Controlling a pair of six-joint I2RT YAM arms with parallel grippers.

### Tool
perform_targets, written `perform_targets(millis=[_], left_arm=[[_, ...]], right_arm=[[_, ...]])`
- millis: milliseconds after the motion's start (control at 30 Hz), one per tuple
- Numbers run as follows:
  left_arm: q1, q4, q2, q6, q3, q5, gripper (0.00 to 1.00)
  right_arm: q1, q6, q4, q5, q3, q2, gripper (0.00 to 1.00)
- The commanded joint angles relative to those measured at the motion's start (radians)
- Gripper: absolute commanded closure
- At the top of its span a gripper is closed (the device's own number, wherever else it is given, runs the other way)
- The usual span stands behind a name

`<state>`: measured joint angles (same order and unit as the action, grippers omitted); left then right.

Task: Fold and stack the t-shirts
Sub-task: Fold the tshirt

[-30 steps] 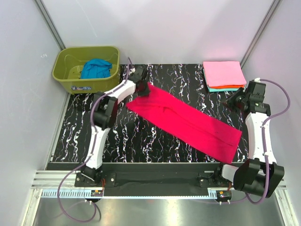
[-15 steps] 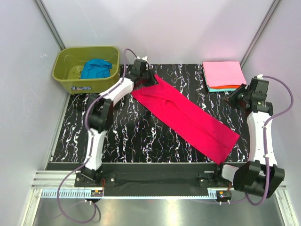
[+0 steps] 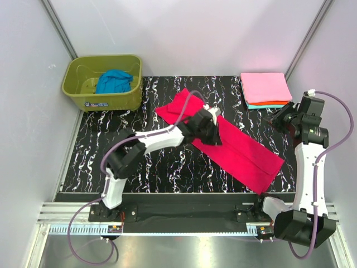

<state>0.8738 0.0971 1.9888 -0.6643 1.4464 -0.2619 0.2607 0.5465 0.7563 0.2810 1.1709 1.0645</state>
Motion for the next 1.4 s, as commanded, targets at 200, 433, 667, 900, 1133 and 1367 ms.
perform_targets(millis=[200,433,667,900,1133,1367], left_arm=[[0.021,0.137,0.134,-0.032,0.032,0.11,0.95],[-0.051,0.285,0.113,-0.035,-0.02,0.213,0.96],[-0.162,0.323,0.001,-0.009,-0.182,0.257,0.97],[-0.262,0.4,-0.162,0.032,-0.363,0.34,0.98],[-0.332,0.409,-0.31,0.097,-0.379,0.316,0.94],[-0.397,0.489,-0.3,0.147,-0.173,0.277,0.89]], right_arm=[[-0.003,-0.01,0.02,0.037,0.029,-0.038,0.78],[-0.003,-0.011,0.017,0.049,0.042,-0.015,0.76],[-0.003,-0.022,0.012,0.072,0.024,0.032,0.76],[-0.026,-0.04,0.003,0.081,-0.008,0.098,0.76],[-0.207,-0.008,-0.092,0.037,-0.04,0.219,0.74],[-0.33,-0.017,-0.418,0.173,-0.019,0.48,0.64]])
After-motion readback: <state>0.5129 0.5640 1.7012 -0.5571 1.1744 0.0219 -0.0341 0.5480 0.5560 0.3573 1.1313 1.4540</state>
